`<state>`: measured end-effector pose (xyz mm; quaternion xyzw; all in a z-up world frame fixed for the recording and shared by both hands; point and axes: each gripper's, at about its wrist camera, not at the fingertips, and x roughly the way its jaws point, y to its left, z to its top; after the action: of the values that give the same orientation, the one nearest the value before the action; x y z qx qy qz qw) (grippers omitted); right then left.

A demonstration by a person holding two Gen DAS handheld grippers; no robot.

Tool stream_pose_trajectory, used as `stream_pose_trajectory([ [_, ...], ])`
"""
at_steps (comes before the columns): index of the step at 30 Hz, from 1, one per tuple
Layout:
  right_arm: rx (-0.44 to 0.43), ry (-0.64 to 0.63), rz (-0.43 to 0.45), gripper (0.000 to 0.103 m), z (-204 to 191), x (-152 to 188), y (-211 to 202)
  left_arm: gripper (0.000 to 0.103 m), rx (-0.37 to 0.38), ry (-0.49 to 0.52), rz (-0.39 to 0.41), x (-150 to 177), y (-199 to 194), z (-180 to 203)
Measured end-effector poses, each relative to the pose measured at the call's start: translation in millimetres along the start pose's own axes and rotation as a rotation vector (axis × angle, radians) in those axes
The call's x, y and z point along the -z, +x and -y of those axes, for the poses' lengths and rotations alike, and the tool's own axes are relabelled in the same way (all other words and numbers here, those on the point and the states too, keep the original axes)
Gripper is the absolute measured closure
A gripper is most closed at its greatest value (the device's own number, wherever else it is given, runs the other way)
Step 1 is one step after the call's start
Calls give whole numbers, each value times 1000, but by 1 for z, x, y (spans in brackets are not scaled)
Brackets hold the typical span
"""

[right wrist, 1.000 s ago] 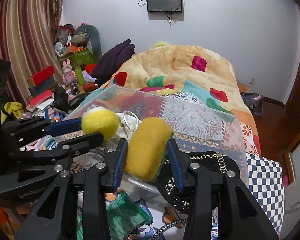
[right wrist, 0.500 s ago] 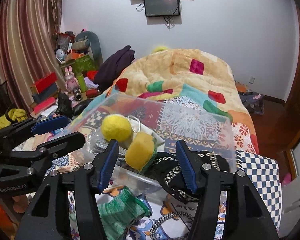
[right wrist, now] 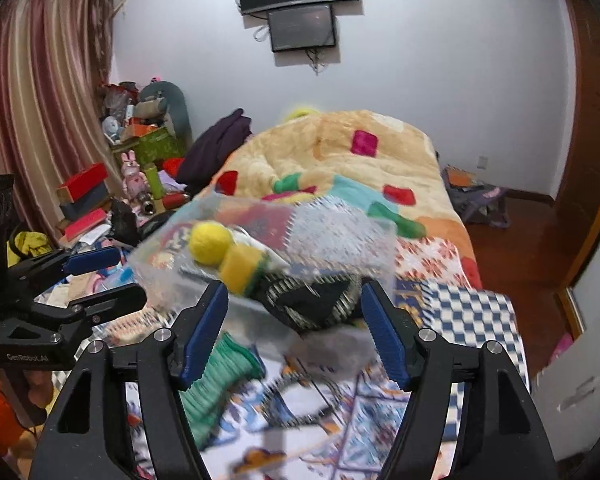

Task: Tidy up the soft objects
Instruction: 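Grasp the green knit glove with the left gripper while the right grasps the chain bracelet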

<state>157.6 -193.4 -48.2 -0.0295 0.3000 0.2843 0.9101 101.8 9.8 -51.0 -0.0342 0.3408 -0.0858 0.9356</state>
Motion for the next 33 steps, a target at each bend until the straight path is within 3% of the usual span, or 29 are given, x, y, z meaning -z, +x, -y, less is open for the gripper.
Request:
stream_pose_trajectory([
  [10, 2, 69, -157, 37, 16, 44, 32, 21, 43, 1, -154, 33, 34, 18],
  [18, -34, 53, -221, 37, 6, 64, 40, 22, 37, -16, -200, 43, 48, 22],
  [24, -65, 44, -268, 38, 2, 69, 44, 36, 29, -20, -183, 47, 49, 19],
  [26, -53, 36, -266, 43, 1, 70, 43, 44, 38, -17, -177, 49, 47, 18],
  [28, -38, 27, -262, 50, -1, 70, 43, 60, 47, -8, -172, 51, 45, 19],
  [29, -36, 23, -260, 53, -2, 70, 43, 63, 55, -4, -173, 51, 45, 21],
  [33, -17, 2, -251, 80, -5, 70, 44, 70, 46, 8, -153, 55, 41, 23],
])
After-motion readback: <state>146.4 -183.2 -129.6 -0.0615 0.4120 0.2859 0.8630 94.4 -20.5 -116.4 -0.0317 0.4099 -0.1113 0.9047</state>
